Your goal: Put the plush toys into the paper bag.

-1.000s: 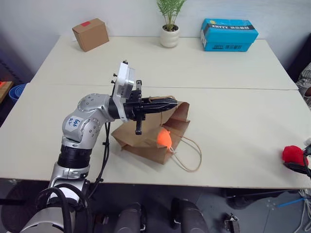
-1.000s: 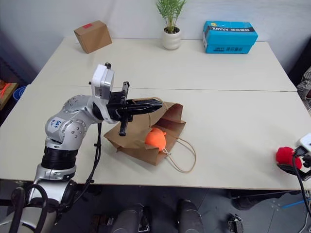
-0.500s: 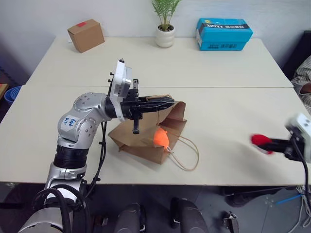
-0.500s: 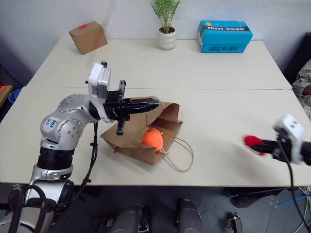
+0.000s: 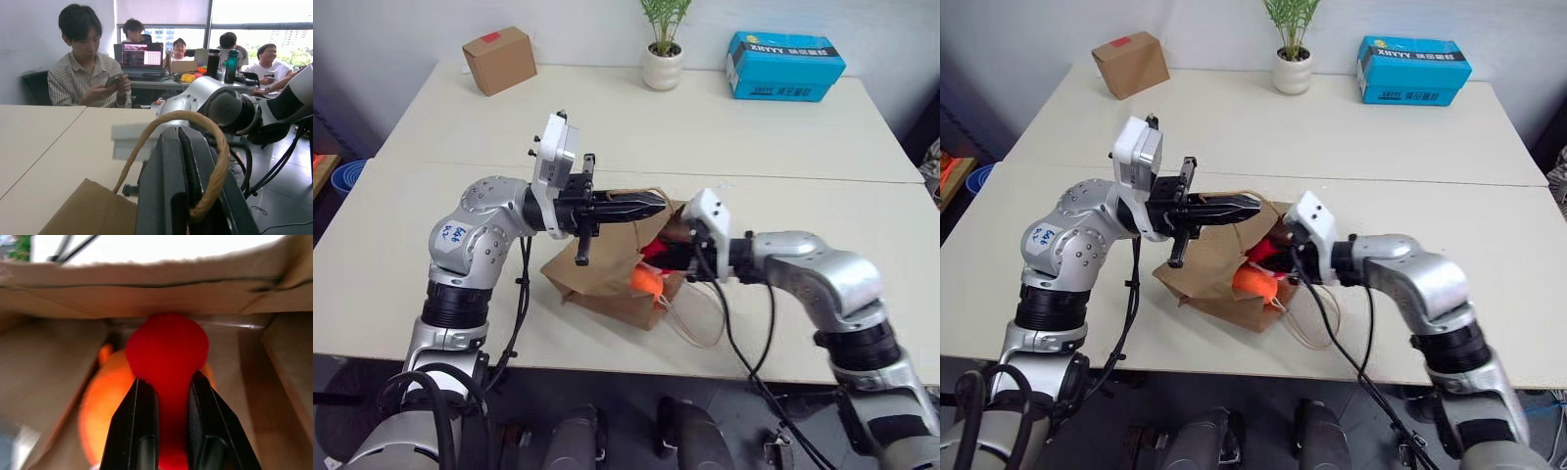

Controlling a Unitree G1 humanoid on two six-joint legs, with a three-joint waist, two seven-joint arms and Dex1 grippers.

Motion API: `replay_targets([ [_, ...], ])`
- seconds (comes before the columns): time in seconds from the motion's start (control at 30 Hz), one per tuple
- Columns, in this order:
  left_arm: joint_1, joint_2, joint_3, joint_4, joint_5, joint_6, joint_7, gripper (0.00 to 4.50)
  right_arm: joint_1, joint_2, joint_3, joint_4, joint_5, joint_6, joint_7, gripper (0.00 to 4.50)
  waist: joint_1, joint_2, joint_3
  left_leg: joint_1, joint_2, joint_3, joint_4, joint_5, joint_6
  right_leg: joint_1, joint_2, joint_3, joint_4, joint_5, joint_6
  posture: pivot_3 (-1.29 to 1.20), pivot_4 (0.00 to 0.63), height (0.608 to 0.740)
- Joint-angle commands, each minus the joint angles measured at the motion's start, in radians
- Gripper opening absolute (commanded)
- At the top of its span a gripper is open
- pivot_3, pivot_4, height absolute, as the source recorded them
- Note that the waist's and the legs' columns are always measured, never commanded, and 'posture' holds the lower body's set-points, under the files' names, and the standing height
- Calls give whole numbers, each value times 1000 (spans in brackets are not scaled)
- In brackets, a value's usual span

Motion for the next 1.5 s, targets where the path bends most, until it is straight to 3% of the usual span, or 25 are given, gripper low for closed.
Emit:
replay_targets([
  [0.03,-2,12,2,-28,-14,0,-21,0,-47,84,28,77,-104,-141,-77,253,-5,0,0,0,0,0,1,0,0,0,0,0,1,0,0,0,150,740],
  [0.2,14,10,9,-48,-16,9,-8,0,-45,158,65,211,-268,-305,-183,253,-17,0,0,1,1,0,3,1,0,0,0,1,4,0,0,0,150,740],
  [0.27,20,9,11,-55,-12,7,-1,0,-28,194,23,218,-240,-308,-194,253,-22,0,0,0,1,0,3,1,0,0,0,2,4,0,0,0,150,740],
  [0.4,24,17,20,-54,-7,-2,7,0,11,180,17,159,-221,-273,-149,1489,-24,0,0,1,1,-1,2,1,0,0,0,4,4,0,-1,0,150,740],
  [0.67,17,26,28,-39,-5,-11,13,0,41,72,-155,-6,45,-30,6,4127,-20,0,0,0,1,-1,2,0,0,0,0,8,4,0,-1,0,150,740],
  [0.9,22,36,32,-44,-9,-10,13,0,71,-150,-152,5,135,127,171,4127,-21,0,0,1,1,-1,2,0,1,0,-1,8,3,0,-1,0,150,740],
  [1.17,20,35,31,-52,-14,-8,17,0,72,-133,-53,157,24,127,121,4127,-22,0,0,1,1,1,2,0,1,0,-1,8,4,0,0,0,150,740],
  [1.27,19,35,30,-50,-13,-10,15,0,73,-148,-16,150,36,195,144,3503,-21,-1,0,1,1,0,2,0,1,0,-1,8,4,0,0,0,150,740],
  [1.4,12,33,29,-43,-9,-14,14,0,78,-157,-21,112,85,260,185,2135,-20,-1,0,1,1,0,2,0,1,0,-1,8,3,0,0,0,150,740],
  [1.5,12,27,27,-33,-3,-26,17,0,87,-142,-117,80,188,359,189,1079,-19,-1,0,1,1,0,2,0,1,0,-1,8,3,0,0,0,150,740],
])
